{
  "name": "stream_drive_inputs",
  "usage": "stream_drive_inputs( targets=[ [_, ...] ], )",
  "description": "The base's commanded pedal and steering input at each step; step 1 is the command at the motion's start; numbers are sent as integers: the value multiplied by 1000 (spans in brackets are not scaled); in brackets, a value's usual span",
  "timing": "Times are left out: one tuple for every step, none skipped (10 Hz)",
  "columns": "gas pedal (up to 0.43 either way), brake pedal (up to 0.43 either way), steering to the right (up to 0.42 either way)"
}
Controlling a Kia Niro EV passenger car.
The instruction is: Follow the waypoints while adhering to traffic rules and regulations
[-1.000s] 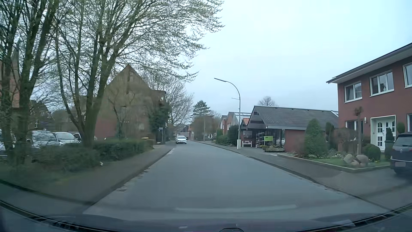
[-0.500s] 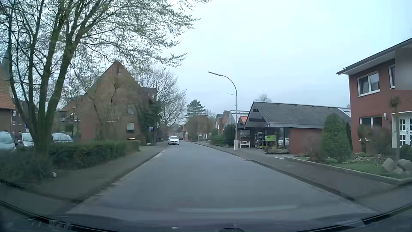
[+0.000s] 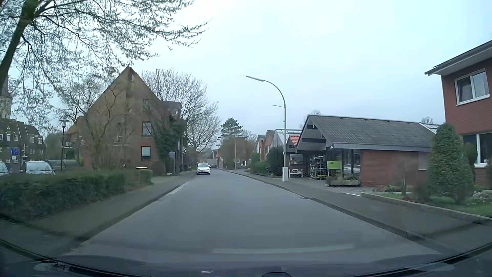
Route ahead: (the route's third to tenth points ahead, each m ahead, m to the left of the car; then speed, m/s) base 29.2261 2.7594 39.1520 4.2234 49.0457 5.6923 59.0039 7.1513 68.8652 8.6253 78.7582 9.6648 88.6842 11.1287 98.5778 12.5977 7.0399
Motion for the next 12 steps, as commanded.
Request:
stream_drive_inputs(
  targets=[
    [248, 0, -2],
    [248, 0, -2],
    [248, 0, -6],
    [240, 0, -11],
    [240, 0, -18],
    [240, 0, -22],
    [240, 0, -23],
    [240, 0, -23],
    [240, 0, -23],
    [240, 0, -24],
    [240, 0, -25],
    [240, 0, -27]
  ],
)
